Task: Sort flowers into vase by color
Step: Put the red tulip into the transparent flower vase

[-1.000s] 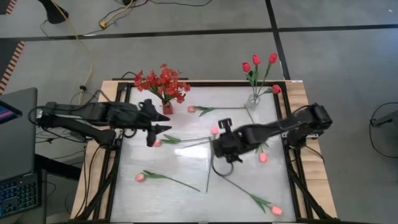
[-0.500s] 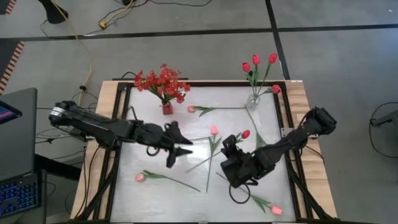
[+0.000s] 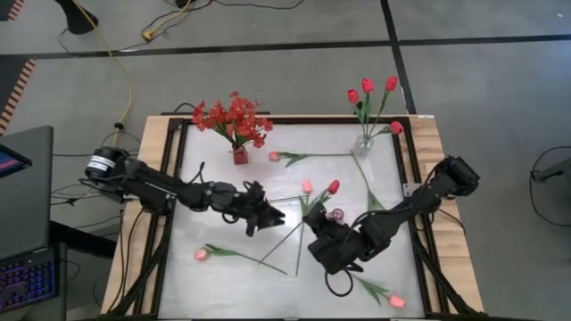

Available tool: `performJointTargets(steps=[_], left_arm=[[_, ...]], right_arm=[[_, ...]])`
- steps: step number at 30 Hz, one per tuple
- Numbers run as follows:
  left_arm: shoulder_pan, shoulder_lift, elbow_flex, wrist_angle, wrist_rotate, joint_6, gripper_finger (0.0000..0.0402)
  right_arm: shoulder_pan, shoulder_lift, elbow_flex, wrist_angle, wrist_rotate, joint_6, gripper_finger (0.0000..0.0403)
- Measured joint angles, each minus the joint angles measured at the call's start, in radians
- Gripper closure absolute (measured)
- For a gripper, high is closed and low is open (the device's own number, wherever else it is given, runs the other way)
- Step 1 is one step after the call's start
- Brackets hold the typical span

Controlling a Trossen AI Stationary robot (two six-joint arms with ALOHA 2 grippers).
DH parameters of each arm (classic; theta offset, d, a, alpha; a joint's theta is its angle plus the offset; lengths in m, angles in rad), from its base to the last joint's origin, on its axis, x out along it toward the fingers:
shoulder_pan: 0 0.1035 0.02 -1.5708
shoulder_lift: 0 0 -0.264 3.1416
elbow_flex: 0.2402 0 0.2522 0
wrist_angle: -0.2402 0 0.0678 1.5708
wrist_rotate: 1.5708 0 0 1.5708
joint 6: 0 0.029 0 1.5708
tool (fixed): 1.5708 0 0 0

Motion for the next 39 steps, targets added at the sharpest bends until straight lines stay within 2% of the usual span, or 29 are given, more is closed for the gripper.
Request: performJointTargets(steps=[7, 15, 19, 28, 39], left_arm=[[0.008, 0.033, 0.03, 0.006, 0.078, -0.01, 0.0237], [0.03, 0.031, 0.03, 0.02, 0.085, -0.023, 0.0237], [0.032, 0.031, 0.03, 0.023, 0.097, -0.043, 0.0237], [0.032, 0.031, 0.03, 0.025, 0.105, -0.07, 0.0237], [0.032, 0.03, 0.03, 0.034, 0.105, -0.087, 0.0279]], right_arm=[[-0.038, 0.001, 0.0, 0.099, -0.036, -0.116, 0.0383], [-0.086, 0.001, 0.0, 0.159, -0.066, -0.219, 0.0383], [-0.103, 0.001, 0.0, 0.197, -0.121, -0.25, 0.0383], [-0.111, 0.001, 0.0, 0.27, -0.13, -0.368, 0.0383], [-0.11, 0.001, 0.0, 0.262, -0.131, -0.375, 0.0382]])
